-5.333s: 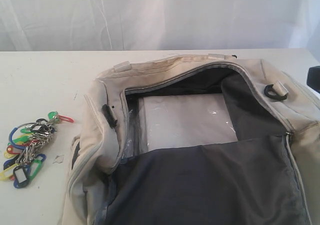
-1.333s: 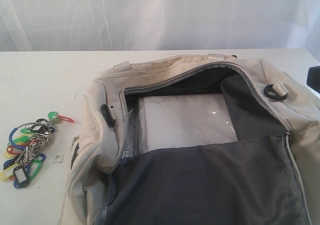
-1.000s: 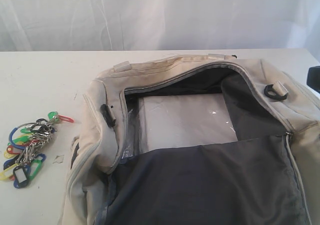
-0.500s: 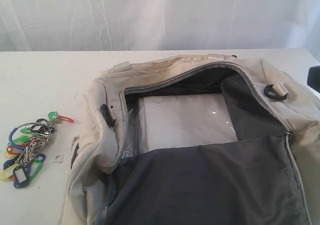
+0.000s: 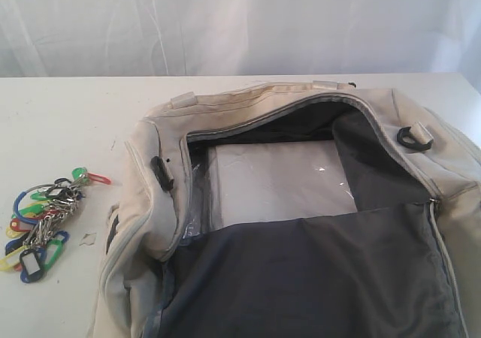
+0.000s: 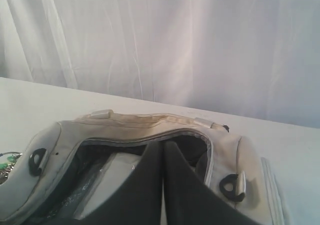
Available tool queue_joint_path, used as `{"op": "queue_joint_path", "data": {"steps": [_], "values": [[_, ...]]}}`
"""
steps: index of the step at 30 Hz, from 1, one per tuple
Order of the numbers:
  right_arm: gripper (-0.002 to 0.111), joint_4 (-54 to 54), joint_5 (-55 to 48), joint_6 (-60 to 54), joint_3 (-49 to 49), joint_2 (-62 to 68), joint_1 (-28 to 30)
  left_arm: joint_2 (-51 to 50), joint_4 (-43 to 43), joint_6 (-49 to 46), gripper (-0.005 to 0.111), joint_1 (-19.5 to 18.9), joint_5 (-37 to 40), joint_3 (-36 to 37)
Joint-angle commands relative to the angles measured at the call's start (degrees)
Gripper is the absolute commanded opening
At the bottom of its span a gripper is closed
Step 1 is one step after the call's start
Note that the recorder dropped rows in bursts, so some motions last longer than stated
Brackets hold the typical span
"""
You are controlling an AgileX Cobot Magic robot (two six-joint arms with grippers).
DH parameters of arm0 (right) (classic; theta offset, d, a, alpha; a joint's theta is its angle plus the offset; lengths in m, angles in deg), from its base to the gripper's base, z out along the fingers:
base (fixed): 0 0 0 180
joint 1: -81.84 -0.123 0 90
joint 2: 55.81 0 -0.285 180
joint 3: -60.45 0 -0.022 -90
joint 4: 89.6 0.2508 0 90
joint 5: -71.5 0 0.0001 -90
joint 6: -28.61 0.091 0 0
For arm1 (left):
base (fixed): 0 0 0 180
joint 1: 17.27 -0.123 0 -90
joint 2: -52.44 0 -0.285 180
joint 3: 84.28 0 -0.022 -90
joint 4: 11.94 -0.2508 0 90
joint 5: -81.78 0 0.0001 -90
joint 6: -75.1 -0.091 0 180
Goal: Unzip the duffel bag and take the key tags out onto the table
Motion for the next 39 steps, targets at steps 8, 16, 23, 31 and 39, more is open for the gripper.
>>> {"op": "queue_joint_path", "data": {"steps": [8,16,23,31,39], "values": [[0.000,-0.4,0.7,0.0,-10.1,-7.6,7.1,0.3,-6.5,0.3,0.000,0.0,-0.2,0.3],[0.000,-0.4,0.5,0.0,-21.5,-11.5,10.8,0.3,-6.5,0.3,0.000,0.0,-0.3,0.3],[0.000,-0.3,3.1,0.0,-31.5,-16.2,17.9,0.3,-6.5,0.3,0.000,0.0,-0.3,0.3],[0.000,-0.3,8.2,0.2,-34.0,-20.2,19.0,0.3,-6.5,0.3,0.000,0.0,-0.3,0.3],[0.000,-0.3,8.2,1.0,-34.0,-20.2,18.3,0.3,-6.5,0.3,0.000,0.0,-0.3,0.3]]}}
